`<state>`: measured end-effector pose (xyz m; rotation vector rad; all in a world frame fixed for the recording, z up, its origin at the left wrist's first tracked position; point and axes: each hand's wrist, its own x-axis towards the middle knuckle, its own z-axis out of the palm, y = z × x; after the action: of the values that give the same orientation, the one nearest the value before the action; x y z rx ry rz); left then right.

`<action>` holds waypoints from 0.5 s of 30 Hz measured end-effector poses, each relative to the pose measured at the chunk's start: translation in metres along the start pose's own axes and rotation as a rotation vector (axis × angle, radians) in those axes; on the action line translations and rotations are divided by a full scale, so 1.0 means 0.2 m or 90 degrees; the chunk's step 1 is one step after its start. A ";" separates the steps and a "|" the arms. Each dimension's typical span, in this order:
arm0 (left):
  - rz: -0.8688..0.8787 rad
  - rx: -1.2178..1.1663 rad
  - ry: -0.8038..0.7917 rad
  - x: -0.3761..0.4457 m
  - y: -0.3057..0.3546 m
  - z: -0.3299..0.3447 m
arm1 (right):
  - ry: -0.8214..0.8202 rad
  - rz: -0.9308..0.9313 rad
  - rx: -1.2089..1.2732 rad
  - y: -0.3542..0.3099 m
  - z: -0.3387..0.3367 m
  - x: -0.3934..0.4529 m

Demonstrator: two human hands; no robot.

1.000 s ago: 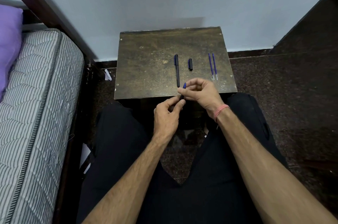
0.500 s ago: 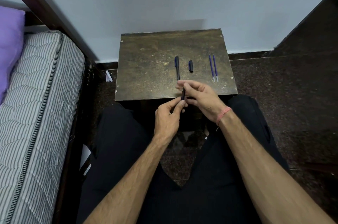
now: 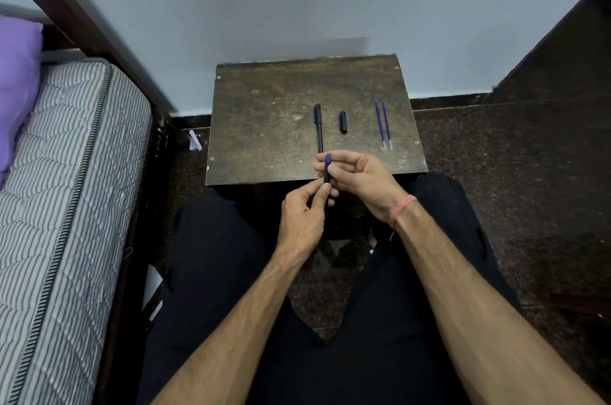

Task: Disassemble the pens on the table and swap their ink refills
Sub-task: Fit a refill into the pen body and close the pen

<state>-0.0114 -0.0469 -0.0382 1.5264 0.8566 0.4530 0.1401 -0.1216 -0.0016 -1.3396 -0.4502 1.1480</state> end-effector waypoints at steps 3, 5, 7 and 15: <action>-0.003 -0.010 0.005 -0.01 0.00 -0.01 | 0.087 -0.008 -0.028 -0.01 0.01 0.01; 0.004 -0.017 -0.001 -0.01 0.01 -0.01 | 0.100 -0.003 -0.034 -0.01 0.01 0.01; 0.009 -0.016 -0.017 0.00 0.01 0.00 | 0.057 0.020 -0.016 0.00 0.02 0.01; -0.039 -0.039 0.012 0.00 0.00 0.01 | 0.090 0.041 -0.013 0.02 0.06 0.02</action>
<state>-0.0098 -0.0490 -0.0382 1.4385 0.8939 0.4450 0.1305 -0.1127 -0.0040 -1.4512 -0.3184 1.0951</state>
